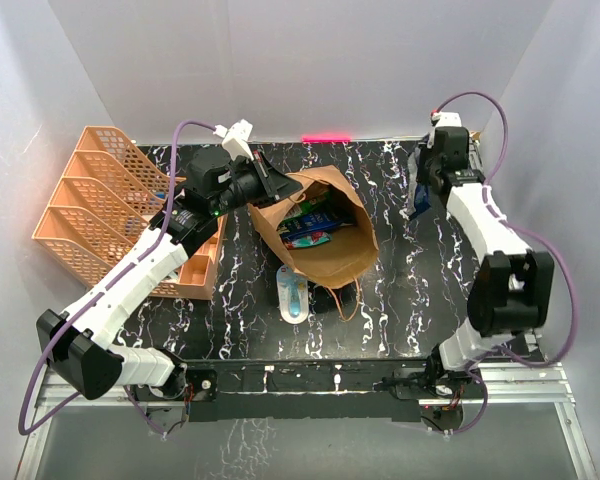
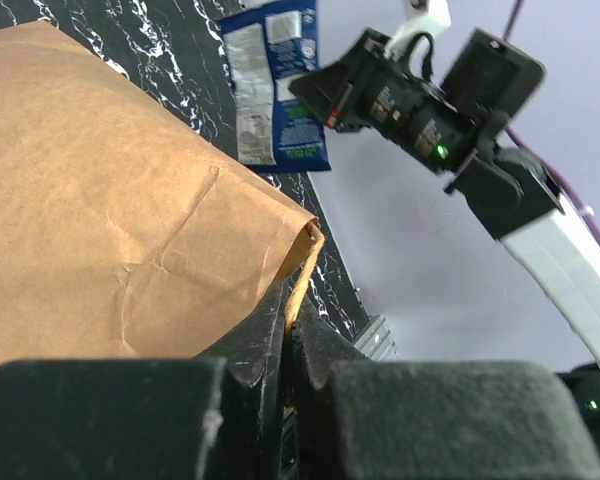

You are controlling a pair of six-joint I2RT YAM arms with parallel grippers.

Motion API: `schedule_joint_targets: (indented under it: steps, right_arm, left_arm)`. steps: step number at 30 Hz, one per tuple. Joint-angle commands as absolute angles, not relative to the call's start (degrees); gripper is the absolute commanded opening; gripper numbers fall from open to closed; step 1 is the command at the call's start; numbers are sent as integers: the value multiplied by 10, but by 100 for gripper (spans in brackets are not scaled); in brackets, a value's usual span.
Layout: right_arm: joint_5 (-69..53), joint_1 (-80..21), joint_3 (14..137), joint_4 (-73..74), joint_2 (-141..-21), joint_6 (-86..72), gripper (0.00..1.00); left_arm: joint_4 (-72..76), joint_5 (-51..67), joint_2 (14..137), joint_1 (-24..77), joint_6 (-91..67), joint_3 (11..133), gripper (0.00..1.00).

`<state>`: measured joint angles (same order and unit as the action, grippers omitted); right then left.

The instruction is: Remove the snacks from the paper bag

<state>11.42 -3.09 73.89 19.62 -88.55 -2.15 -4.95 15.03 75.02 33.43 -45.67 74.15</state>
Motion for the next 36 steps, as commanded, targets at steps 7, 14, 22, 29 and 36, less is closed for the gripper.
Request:
schedule_joint_targets:
  steps: [7,14,22,29,36]
  right_arm:
    - [-295,45,904,198,-1109,-72,8]
    - [-283,120,959,159,-1233,-36,8]
    - [-346,150,1029,168,-1340,-5,8]
    - [-356,142,967,111,-1318,-50,8]
    - [-150,131,1011,195,-1278,-142,54]
  left_arm:
    - [-47,159,720,330,-455,746,0]
    - [-69,172,736,330,-453,764,0]
    - [-112,186,768,330,-440,801,0]
    - [-103,192,770,329,-446,796,0]
    - [-101,206,761,330,-457,787,0]
